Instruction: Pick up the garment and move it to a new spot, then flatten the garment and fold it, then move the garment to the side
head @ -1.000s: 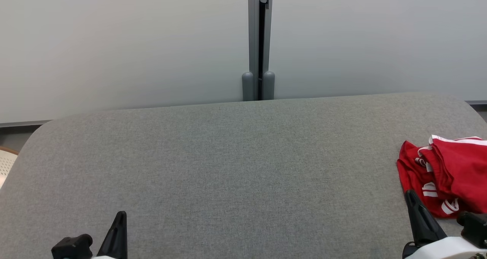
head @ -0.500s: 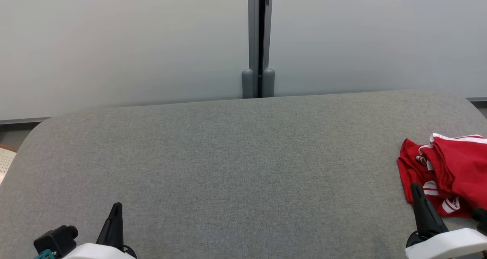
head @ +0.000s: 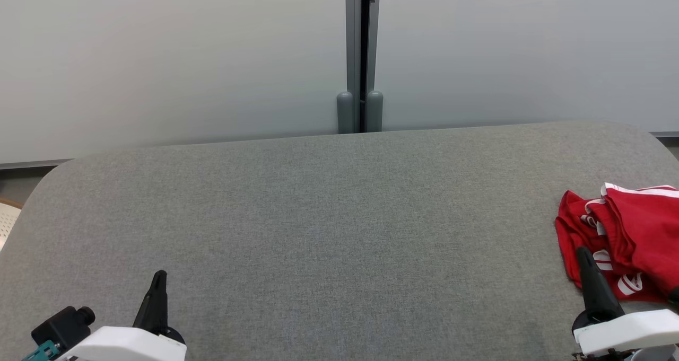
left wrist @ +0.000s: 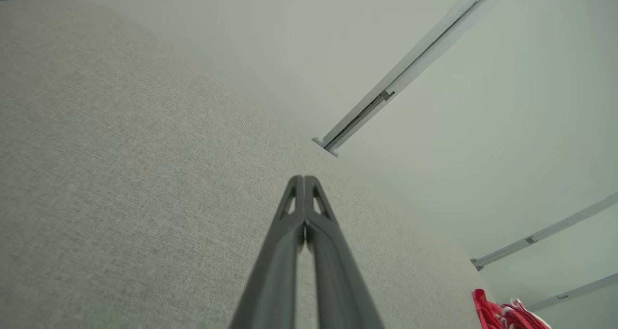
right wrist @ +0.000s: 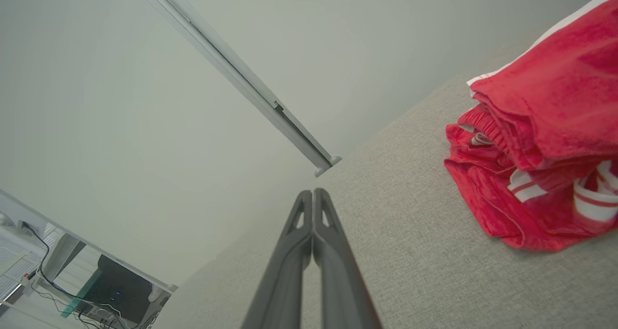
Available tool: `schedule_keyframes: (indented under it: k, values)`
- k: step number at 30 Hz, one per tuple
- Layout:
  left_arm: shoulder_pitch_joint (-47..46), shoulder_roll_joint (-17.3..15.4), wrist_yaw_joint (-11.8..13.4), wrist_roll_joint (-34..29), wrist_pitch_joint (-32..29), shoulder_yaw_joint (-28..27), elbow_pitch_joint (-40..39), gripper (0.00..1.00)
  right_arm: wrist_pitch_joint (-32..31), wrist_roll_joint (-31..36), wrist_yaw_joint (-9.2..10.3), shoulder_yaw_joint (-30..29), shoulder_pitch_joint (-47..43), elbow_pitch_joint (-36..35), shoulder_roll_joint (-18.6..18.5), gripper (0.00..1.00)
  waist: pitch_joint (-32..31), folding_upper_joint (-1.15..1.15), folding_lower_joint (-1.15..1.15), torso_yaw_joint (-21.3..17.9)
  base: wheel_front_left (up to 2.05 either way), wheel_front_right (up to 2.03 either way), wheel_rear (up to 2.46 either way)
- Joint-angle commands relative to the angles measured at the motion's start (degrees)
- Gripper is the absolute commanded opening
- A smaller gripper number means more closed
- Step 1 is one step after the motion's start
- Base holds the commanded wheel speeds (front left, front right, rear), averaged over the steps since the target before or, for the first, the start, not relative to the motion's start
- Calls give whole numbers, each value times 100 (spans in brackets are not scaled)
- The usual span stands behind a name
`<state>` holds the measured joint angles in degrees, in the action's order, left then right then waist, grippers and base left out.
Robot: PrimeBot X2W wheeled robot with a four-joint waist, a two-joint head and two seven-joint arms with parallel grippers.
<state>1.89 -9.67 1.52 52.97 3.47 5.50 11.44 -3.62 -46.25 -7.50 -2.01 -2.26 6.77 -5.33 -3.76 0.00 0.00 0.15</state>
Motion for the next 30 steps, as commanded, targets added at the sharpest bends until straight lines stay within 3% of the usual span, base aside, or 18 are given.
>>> schedule_keyframes:
  k: [1, 30]
  values:
    - [-194, -3, -59, 182, -43, -100, -47, 0, -27, -219, -1, -48, 157, -23, -25, 0, 8, 0, 0, 0, 0, 0, 0]
    - [-478, 284, -428, 1789, -455, -585, 81, 0, -146, -2101, 0, -229, 474, 295, 92, 0, 139, 0, 0, -5, 0, 0, 0]
